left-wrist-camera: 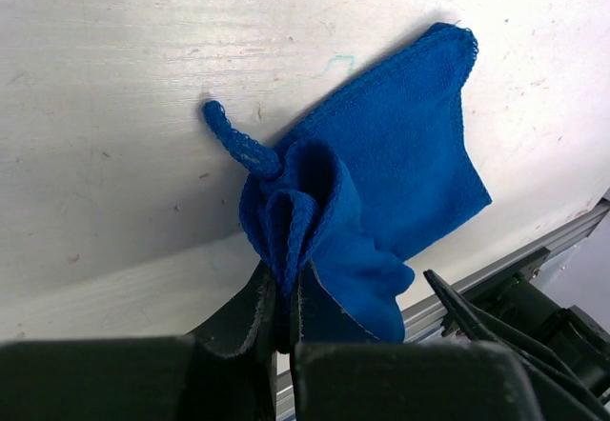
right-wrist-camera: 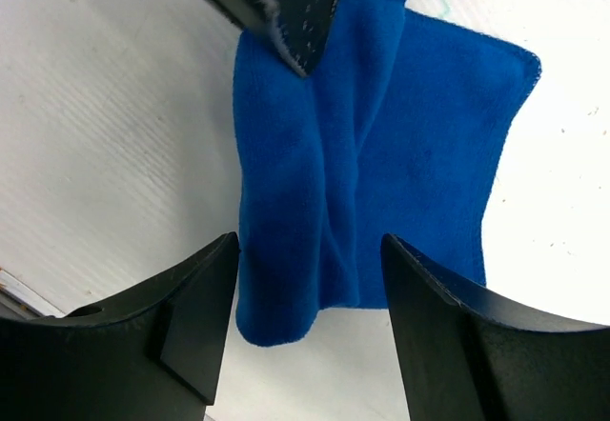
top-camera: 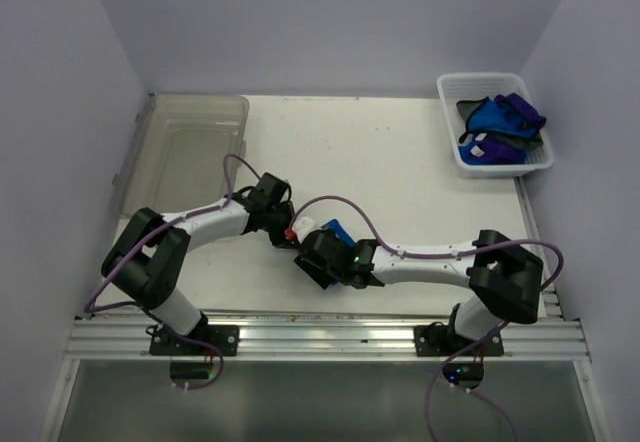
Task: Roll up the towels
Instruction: Roll the towel
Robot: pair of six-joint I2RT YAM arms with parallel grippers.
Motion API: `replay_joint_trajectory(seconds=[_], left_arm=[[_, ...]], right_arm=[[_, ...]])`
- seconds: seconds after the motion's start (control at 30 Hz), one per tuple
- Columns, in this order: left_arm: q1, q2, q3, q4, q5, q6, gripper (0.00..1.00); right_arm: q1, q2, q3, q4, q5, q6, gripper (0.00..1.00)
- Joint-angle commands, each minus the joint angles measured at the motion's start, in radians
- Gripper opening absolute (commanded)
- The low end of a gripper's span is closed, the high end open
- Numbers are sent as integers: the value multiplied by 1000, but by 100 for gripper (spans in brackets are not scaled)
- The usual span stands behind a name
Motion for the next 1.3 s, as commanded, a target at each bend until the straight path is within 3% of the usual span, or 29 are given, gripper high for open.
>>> replay_joint_trajectory(seconds=[0.0, 0.17, 0.27, 0.43, 0.5, 0.53, 0.57, 0.63, 0.67, 0.73, 0.93, 1.27], left_arm=[[-1, 6, 30, -12, -14, 5, 0], [-1, 8, 19, -4, -17, -3, 0], [-1, 4, 17, -1, -15, -6, 0], [-1, -17, 19, -4, -15, 0, 0], [3, -31, 17, -6, -15, 8, 11], [6, -49, 17, -6, -15, 11, 19], [9, -60, 17, -6, -18, 13, 38], [13, -93, 16, -6, -22, 14, 54], [18, -104, 16, -6, -23, 16, 66], [24, -132, 16, -10, -25, 19, 75], [32, -181, -29, -3, -34, 14, 79], [29, -131, -119, 192, 51, -10, 80]], right_arm=[[32, 21, 48, 46, 74, -20, 65], [54, 85, 53, 81, 94, -9, 56], [58, 119, 61, 97, 91, 1, 43], [57, 113, 56, 112, 67, 30, 12], [48, 87, 42, 123, 39, 41, 0], [41, 75, 35, 133, 10, 44, 0], [23, 63, 22, 147, -43, 52, 0], [-3, 21, -13, 187, -114, 75, 0], [-37, 6, -24, 202, -146, 84, 0], [-80, -26, -63, 250, -274, 115, 0], [-204, -36, -105, 293, -516, 158, 0], [-377, 1, -197, 479, -824, 305, 0]])
